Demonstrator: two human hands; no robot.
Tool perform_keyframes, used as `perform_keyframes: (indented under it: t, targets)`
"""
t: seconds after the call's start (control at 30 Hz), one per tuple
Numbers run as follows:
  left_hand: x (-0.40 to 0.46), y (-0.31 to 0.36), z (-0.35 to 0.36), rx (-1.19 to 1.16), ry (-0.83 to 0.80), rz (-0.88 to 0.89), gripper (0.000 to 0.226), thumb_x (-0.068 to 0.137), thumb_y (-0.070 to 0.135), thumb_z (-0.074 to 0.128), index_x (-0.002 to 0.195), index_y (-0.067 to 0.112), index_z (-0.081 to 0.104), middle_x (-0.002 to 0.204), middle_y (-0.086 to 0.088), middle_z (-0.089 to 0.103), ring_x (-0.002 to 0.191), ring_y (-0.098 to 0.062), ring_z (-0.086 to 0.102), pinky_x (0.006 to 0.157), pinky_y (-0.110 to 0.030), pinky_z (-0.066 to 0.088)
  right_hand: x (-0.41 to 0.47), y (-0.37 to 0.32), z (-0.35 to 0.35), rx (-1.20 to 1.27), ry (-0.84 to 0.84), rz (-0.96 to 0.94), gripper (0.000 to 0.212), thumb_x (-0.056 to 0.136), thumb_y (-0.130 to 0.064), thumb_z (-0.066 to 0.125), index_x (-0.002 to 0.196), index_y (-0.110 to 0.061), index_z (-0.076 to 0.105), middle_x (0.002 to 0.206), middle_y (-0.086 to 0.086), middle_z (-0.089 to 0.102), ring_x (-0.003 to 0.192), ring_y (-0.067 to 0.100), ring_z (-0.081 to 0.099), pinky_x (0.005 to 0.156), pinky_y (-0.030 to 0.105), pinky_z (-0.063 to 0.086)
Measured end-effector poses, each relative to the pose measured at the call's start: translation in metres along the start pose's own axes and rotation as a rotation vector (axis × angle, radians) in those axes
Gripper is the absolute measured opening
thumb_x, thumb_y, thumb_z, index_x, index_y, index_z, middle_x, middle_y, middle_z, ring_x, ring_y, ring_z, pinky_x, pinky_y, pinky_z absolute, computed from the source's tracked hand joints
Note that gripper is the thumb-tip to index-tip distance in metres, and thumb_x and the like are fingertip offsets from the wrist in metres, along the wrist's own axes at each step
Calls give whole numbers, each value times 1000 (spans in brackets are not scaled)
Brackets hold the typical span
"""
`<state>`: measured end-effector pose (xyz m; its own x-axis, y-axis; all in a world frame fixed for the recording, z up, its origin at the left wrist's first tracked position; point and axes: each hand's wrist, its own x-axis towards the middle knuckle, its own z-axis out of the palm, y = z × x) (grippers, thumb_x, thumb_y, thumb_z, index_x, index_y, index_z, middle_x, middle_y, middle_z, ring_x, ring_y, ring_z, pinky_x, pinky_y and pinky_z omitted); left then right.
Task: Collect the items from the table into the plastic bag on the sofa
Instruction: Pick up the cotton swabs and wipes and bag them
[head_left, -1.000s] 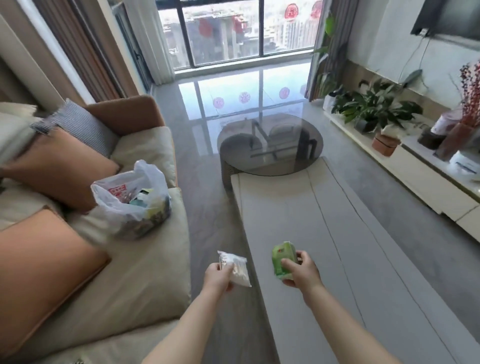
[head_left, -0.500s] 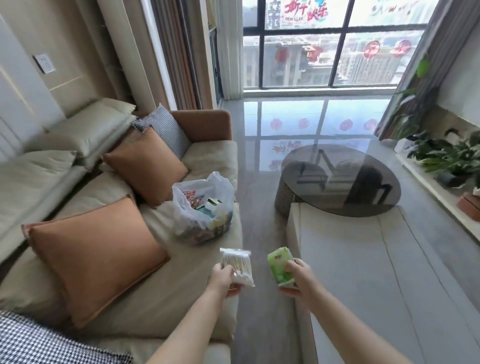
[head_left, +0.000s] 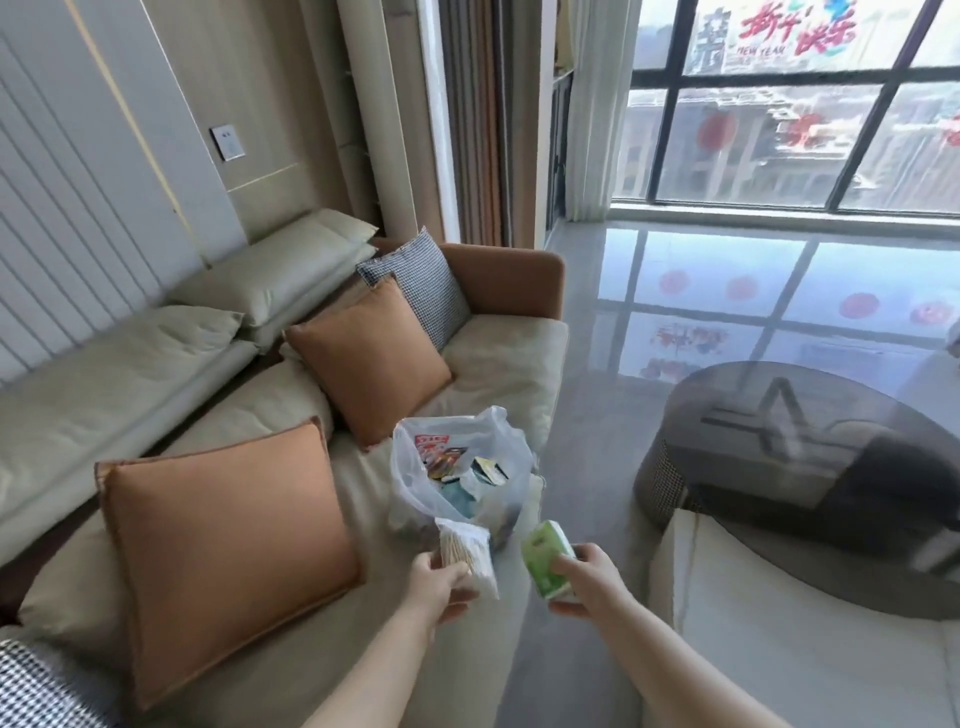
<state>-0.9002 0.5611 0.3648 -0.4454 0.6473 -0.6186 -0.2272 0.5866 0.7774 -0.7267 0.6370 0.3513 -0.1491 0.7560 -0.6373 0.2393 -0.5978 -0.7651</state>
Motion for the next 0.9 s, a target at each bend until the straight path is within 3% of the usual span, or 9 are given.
perform_keyframes:
  t: [0.13, 0.23, 0.3, 0.43, 0.53, 0.57, 0.7, 0.8, 0.9]
  targets:
    - [37, 29, 21, -49, 99, 3, 30, 89, 0, 57, 118, 0, 48, 78, -8, 57, 61, -15, 55, 37, -13, 45, 52, -38, -3, -78, -49, -7, 28, 83, -6, 60, 109, -9, 51, 107, 10, 53, 88, 24, 59, 54, 33, 56]
    - [57, 44, 27, -85, 133, -74, 34, 88, 2, 59, 120, -5, 48, 84, -11, 57, 65, -19, 56, 49, -23, 51, 80, -54, 2, -108, -62, 30, 25, 83, -4, 59, 105, -12, 50, 101, 8, 53, 78, 20, 59, 52, 30, 54]
    - [77, 56, 29, -133, 149, -103, 35, 88, 3, 59, 121, -4, 48, 86, -13, 57, 65, -22, 57, 57, -29, 50, 101, -65, 9, -131, -78, 48, 24, 81, -7, 60, 103, -11, 52, 104, 11, 56, 82, 23, 61, 52, 29, 53]
    - [123, 81, 26, -184, 196, -142, 25, 90, 5, 57, 113, 10, 48, 85, -9, 57, 67, -20, 59, 46, -26, 54, 148, -86, 29, -206, -74, 93, 32, 74, -19, 66, 103, -6, 59, 102, 16, 63, 90, 30, 64, 50, 25, 52]
    - [163, 98, 21, -162, 206, -171, 25, 89, 10, 59, 113, 9, 53, 83, -8, 58, 69, -23, 61, 72, -42, 59, 179, -102, 50, -182, -77, 156, 23, 81, -15, 64, 101, -6, 57, 97, 15, 61, 79, 26, 61, 45, 24, 52]
    - [183, 104, 18, -144, 205, -189, 27, 89, 12, 59, 115, 8, 54, 82, -7, 58, 69, -23, 62, 74, -42, 59, 196, -109, 61, -188, -88, 195, 20, 83, -14, 63, 100, -6, 57, 98, 17, 61, 77, 25, 61, 45, 25, 52]
    - [226, 123, 16, -112, 196, -239, 21, 90, 9, 51, 110, 13, 54, 77, -5, 56, 63, -19, 55, 50, -25, 46, 233, -126, 94, -193, -105, 304, 2, 89, -8, 54, 89, -7, 55, 90, 17, 59, 74, 26, 57, 45, 28, 52]
    - [275, 131, 10, -82, 186, -289, 30, 86, 5, 44, 112, 12, 57, 76, -6, 57, 65, -22, 53, 52, -25, 47, 271, -140, 129, -188, -66, 368, 9, 92, -6, 48, 84, -7, 50, 81, 15, 52, 68, 23, 52, 46, 28, 50]
    - [320, 125, 3, -32, 164, -331, 43, 82, 8, 41, 122, 12, 55, 91, -8, 62, 74, -23, 59, 61, -26, 53, 303, -151, 161, -175, -57, 396, 4, 93, -7, 46, 93, -6, 49, 84, 16, 56, 67, 22, 53, 49, 28, 50]
